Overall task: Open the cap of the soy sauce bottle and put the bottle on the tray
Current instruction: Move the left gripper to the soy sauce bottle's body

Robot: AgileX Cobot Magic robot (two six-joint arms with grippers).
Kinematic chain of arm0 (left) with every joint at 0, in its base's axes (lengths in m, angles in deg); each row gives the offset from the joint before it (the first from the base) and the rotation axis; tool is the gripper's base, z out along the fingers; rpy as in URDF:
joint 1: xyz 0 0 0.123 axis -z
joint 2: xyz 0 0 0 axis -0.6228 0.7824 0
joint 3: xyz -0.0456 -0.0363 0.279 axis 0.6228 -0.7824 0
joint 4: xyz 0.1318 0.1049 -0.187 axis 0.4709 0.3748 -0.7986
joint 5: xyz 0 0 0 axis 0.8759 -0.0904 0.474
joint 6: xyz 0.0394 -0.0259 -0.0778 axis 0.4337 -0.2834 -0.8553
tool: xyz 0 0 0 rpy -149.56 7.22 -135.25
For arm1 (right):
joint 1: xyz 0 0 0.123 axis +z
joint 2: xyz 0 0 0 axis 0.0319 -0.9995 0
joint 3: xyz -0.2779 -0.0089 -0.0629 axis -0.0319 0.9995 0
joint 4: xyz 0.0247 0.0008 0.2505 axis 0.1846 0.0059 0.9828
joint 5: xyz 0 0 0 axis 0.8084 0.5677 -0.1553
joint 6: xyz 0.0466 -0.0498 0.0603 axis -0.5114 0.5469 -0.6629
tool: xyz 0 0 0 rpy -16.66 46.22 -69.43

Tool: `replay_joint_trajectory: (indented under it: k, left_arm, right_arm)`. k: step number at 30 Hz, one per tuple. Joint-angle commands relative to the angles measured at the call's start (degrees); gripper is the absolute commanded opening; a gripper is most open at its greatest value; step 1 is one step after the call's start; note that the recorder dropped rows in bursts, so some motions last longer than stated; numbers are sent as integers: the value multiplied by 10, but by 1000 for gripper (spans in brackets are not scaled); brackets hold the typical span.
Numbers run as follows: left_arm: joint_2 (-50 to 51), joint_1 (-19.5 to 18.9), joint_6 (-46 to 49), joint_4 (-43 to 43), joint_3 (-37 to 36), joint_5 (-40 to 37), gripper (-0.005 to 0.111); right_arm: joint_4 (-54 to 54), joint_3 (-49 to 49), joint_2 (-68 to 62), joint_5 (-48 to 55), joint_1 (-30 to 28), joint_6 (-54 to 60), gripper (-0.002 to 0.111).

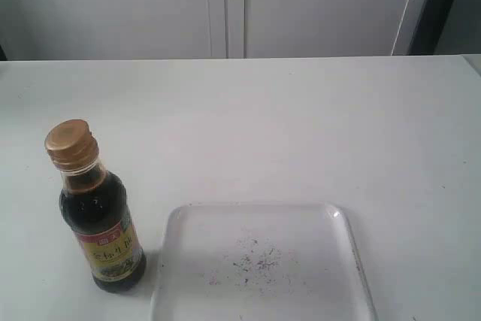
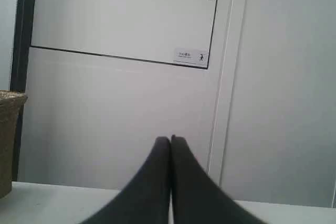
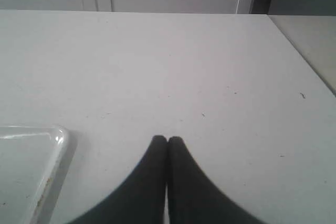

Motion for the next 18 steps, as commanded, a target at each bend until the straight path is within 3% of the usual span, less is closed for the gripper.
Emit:
replay_joint_trajectory:
  k: [1,4,7,9,14,16,18]
  left_arm:
    - [69,-1,-34,73,44,27,0]
    - [122,-1,-147,204,81,70,0]
    - [183,-1,-234,322,127,123,11]
    - [223,-1,-251,376,148,167,29]
    - [303,-1,-309,414,172,253,90]
    - [329,-1,-334,433,178,271,99]
    - [350,-1,-343,453,179,303,99]
  right_arm:
    - [0,3,2,-2,1,-1,0]
    - [0,3,2,-2,1,-1,0]
    - [0,3,2,-2,1,-1,0]
    - [0,3,2,-2,1,-1,0]
    - [0,3,2,-2,1,-1,0]
    - [0,3,2,-2,1,-1,0]
    - [0,3,2,-2,1,-1,0]
